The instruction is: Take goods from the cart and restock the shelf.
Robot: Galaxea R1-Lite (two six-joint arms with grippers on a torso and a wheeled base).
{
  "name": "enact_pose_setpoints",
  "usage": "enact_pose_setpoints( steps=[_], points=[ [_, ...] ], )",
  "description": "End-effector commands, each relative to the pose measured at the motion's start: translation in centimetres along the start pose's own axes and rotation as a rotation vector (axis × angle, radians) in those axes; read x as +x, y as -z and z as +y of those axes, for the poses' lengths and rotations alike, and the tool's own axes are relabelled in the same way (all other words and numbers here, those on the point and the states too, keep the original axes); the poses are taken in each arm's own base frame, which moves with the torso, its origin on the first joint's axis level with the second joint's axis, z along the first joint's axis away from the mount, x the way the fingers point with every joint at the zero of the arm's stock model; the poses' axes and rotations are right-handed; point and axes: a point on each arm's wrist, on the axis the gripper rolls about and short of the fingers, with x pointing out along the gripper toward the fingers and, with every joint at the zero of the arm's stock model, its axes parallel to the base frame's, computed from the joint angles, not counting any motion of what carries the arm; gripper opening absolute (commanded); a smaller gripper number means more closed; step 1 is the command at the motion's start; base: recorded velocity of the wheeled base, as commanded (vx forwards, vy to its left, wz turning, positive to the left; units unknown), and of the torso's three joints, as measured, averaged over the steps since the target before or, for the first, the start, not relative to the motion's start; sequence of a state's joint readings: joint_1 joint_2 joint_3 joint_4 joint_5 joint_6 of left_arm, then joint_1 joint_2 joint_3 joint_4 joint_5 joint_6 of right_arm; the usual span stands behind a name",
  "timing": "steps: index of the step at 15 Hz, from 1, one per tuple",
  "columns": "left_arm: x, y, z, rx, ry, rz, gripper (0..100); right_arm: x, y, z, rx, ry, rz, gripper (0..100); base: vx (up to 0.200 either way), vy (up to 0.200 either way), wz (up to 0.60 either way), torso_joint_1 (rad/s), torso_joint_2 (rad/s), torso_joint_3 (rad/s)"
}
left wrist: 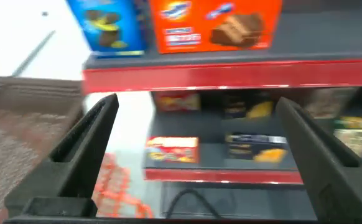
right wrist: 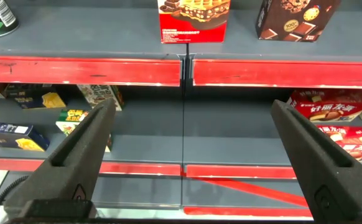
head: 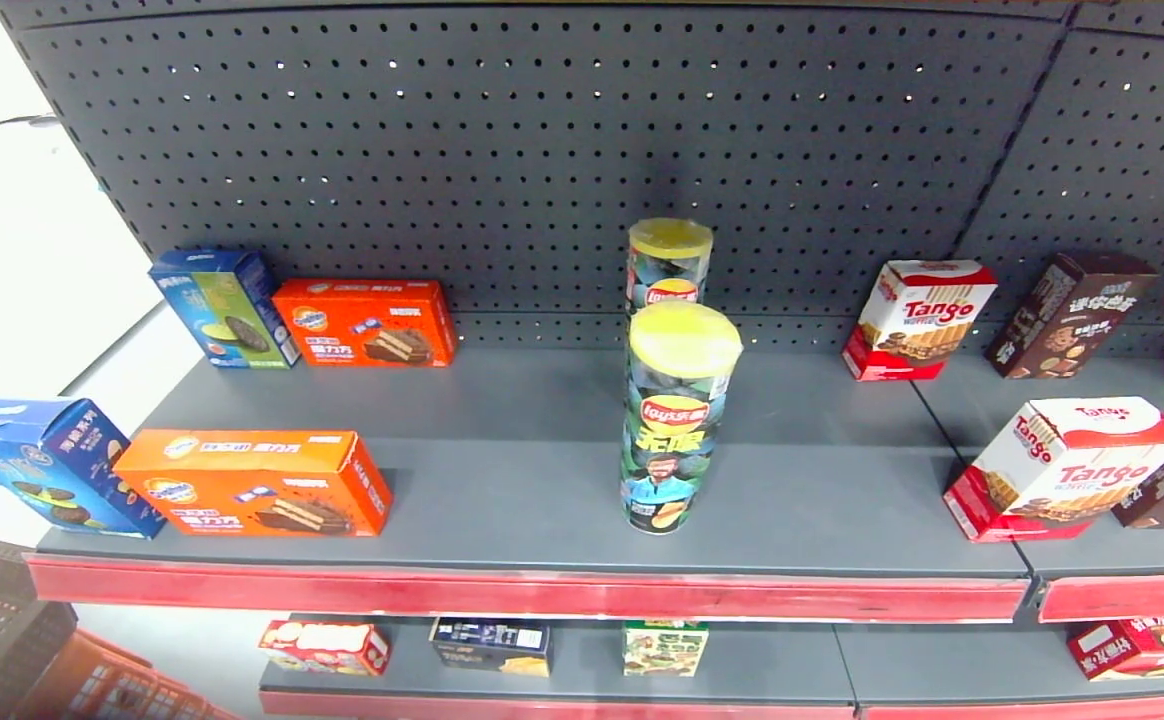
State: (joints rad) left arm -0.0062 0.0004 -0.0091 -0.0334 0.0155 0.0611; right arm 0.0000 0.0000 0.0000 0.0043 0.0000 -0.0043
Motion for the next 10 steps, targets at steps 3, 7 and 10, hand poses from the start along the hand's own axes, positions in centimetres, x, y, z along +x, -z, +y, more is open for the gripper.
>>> enact_pose_setpoints(
  steps=[3, 7, 10],
  points=[
    [-0.03, 0.01, -0.10, 0.062, 0.041, 0.003, 100, 0.00, 0.00, 0.00, 0.000, 0.000, 0.000, 100, 0.000, 0.000, 0.00, 0.000, 0.00, 0.000],
    [-0.04, 0.02, -0.03, 0.022, 0.012, 0.009, 100, 0.00, 0.00, 0.00, 0.000, 0.000, 0.000, 100, 0.000, 0.000, 0.00, 0.000, 0.00, 0.000],
    [-0.04, 0.03, 0.11, -0.007, -0.053, 0.013, 100, 0.00, 0.00, 0.00, 0.000, 0.000, 0.000, 100, 0.000, 0.000, 0.00, 0.000, 0.00, 0.000]
  ],
)
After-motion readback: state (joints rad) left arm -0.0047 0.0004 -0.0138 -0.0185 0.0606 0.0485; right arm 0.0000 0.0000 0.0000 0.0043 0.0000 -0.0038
